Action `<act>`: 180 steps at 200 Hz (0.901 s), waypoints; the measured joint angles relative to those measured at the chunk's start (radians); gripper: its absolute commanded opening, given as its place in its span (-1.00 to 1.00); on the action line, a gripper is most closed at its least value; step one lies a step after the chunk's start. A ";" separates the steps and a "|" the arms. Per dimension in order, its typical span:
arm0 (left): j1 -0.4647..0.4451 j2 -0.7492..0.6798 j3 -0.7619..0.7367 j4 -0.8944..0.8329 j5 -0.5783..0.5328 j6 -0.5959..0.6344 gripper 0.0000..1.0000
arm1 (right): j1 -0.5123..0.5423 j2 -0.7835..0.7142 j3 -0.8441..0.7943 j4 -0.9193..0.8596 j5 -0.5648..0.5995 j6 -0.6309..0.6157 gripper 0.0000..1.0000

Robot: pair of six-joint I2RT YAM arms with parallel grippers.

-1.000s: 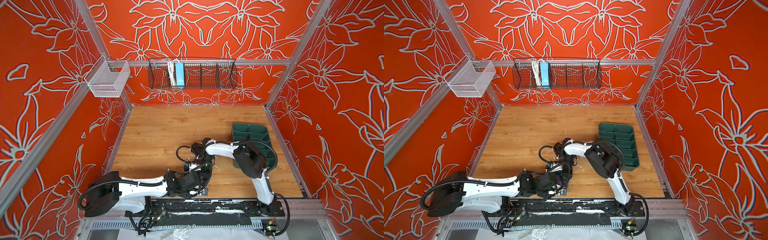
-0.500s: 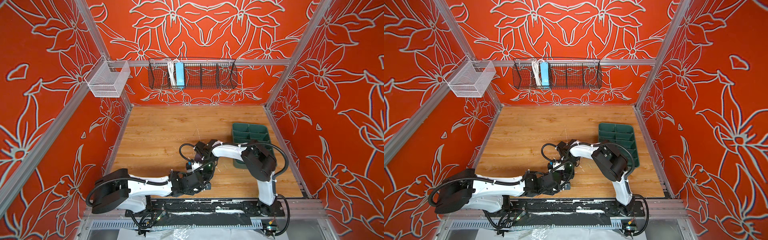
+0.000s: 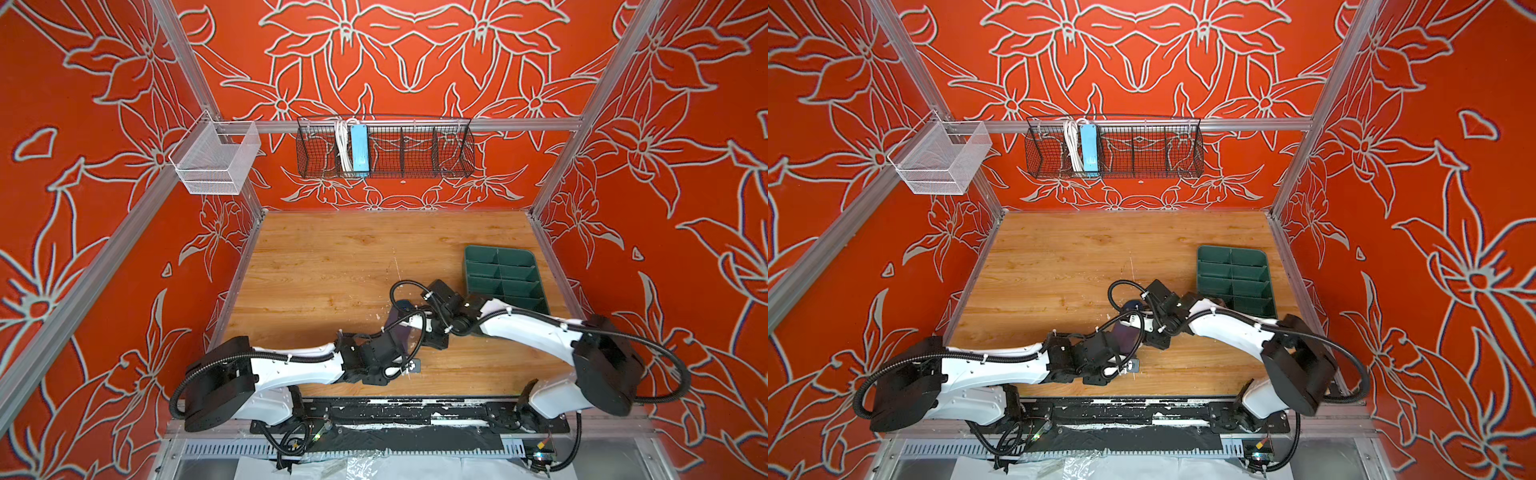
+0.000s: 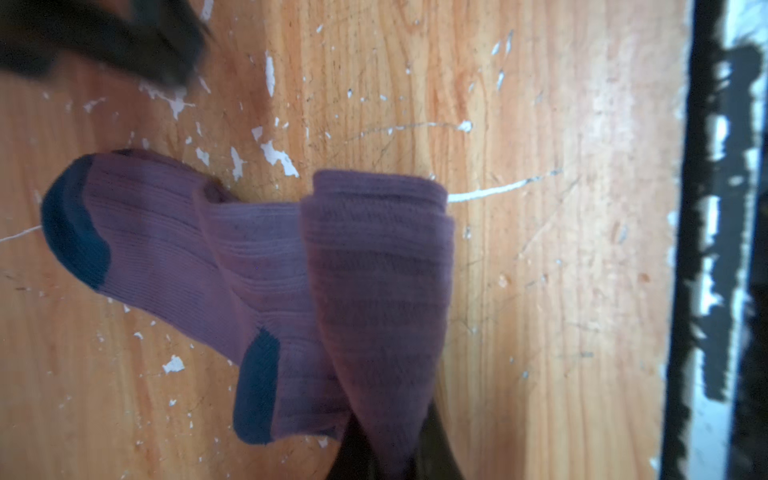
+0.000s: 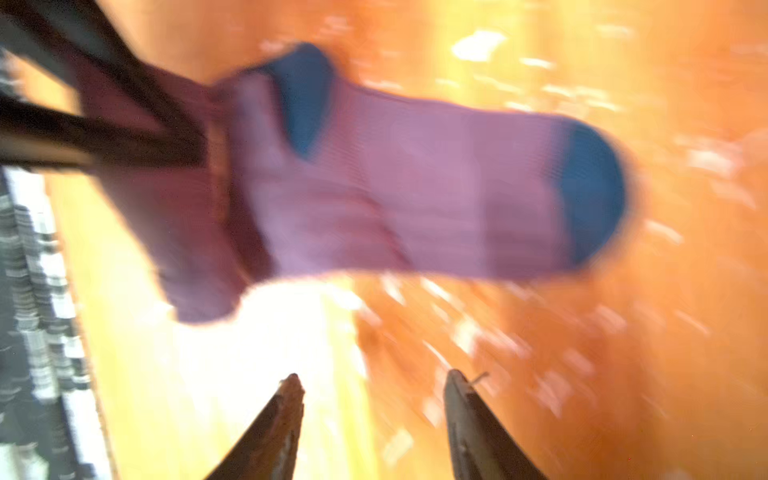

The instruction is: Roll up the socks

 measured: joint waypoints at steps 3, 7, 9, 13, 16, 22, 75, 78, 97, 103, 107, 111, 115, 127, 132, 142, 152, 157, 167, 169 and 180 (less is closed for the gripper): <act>0.007 0.000 0.007 -0.009 0.004 0.002 -1.00 | -0.004 -0.026 -0.012 0.007 0.027 0.003 0.17; 0.016 0.001 0.017 -0.021 0.022 0.003 -1.00 | -0.007 -0.061 -0.023 0.013 0.058 0.008 0.17; 0.020 0.002 0.020 -0.024 0.034 0.004 -1.00 | -0.008 -0.077 -0.029 0.017 0.073 0.011 0.16; 0.028 0.004 0.030 -0.036 0.045 0.005 -1.00 | -0.010 -0.113 -0.040 0.025 0.105 0.016 0.16; 0.035 0.007 0.037 -0.043 0.056 0.006 -1.00 | -0.012 -0.137 -0.047 0.031 0.125 0.020 0.16; 0.050 0.013 0.053 -0.057 0.082 0.011 -1.00 | -0.013 -0.194 -0.060 0.045 0.171 0.027 0.16; 0.222 0.232 0.297 -0.284 0.343 0.023 -1.00 | -0.022 -0.757 -0.189 0.183 0.162 -0.070 0.21; 0.229 0.247 0.311 -0.296 0.359 0.022 -1.00 | -0.021 -0.781 -0.196 0.177 0.142 -0.088 0.21; 0.261 0.345 0.380 -0.360 0.430 0.012 -1.00 | 0.014 -0.815 -0.200 0.122 0.066 -0.171 0.21; 0.266 0.370 0.395 -0.377 0.446 0.006 -1.00 | 0.042 -0.804 -0.200 0.099 0.063 -0.196 0.22; 0.269 0.382 0.403 -0.386 0.453 0.004 -0.99 | 0.065 -0.793 -0.200 0.083 0.064 -0.209 0.23; 0.272 0.395 0.413 -0.397 0.464 0.000 -0.99 | 0.087 -0.783 -0.200 0.071 0.073 -0.222 0.25; 0.274 0.405 0.422 -0.407 0.471 -0.003 -0.99 | 0.122 -0.768 -0.200 0.059 0.080 -0.238 0.26; 0.283 0.424 0.444 -0.432 0.489 -0.011 -0.98 | 0.221 -0.725 -0.201 0.037 0.125 -0.279 0.28; 0.286 0.431 0.452 -0.441 0.497 -0.015 -0.98 | 0.267 -0.704 -0.201 0.036 0.146 -0.295 0.28; 0.293 0.450 0.469 -0.460 0.513 -0.021 -0.98 | 0.346 -0.653 -0.206 0.048 0.195 -0.314 0.29; 0.299 0.465 0.483 -0.477 0.526 -0.025 -0.98 | 0.412 -0.598 -0.217 0.076 0.240 -0.320 0.32; 0.302 0.472 0.489 -0.484 0.533 -0.027 -0.98 | 0.441 -0.568 -0.224 0.095 0.260 -0.320 0.34; 0.307 0.481 0.497 -0.494 0.542 -0.029 -0.98 | 0.492 -0.496 -0.238 0.144 0.301 -0.315 0.36; 0.308 0.482 0.498 -0.496 0.543 -0.029 -0.97 | 0.500 -0.478 -0.241 0.155 0.309 -0.313 0.36; 0.311 0.486 0.501 -0.501 0.550 -0.031 -0.97 | 0.530 -0.399 -0.254 0.208 0.341 -0.297 0.39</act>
